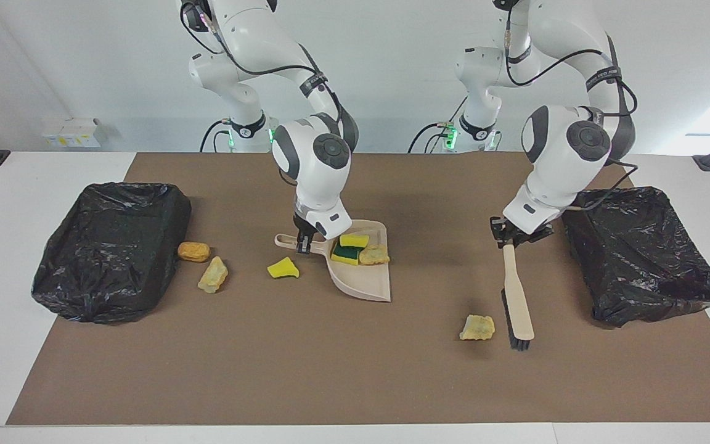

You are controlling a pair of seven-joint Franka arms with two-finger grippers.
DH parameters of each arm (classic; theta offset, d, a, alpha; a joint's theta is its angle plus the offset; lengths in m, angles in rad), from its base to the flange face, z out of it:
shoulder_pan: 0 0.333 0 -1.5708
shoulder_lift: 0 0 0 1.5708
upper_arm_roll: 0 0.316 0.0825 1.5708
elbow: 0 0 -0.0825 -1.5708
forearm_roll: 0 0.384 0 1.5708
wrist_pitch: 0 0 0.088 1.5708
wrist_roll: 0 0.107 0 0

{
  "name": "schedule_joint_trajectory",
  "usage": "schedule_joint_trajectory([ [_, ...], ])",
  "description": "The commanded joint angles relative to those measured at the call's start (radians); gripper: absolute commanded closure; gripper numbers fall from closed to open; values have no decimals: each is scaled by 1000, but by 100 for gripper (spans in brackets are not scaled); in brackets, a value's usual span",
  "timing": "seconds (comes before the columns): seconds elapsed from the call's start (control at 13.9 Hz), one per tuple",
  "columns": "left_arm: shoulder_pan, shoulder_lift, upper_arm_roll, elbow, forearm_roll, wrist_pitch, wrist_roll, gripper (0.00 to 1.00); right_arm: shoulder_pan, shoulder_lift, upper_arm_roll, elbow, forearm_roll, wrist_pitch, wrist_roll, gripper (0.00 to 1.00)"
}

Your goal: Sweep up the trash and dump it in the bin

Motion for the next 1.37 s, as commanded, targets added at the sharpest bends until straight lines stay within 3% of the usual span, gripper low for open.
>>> schedule_joint_trajectory([
  [0.0,12,75,-12,75,27,-14,39,100,-11,-16,11,-27,-2,27,31,100],
  [0.43,7,126,-12,57,86,44,272,100,-11,-16,11,-27,-2,29,32,100],
  [0.72,-62,63,-20,-64,66,29,270,100,-11,-16,11,-27,-2,27,32,100],
  [0.94,-117,11,-21,-154,-43,24,267,100,-11,-17,11,-28,-2,27,32,100],
  [1.3,-243,-35,-25,-184,-258,-106,117,100,-13,-16,11,-28,-2,29,32,100],
])
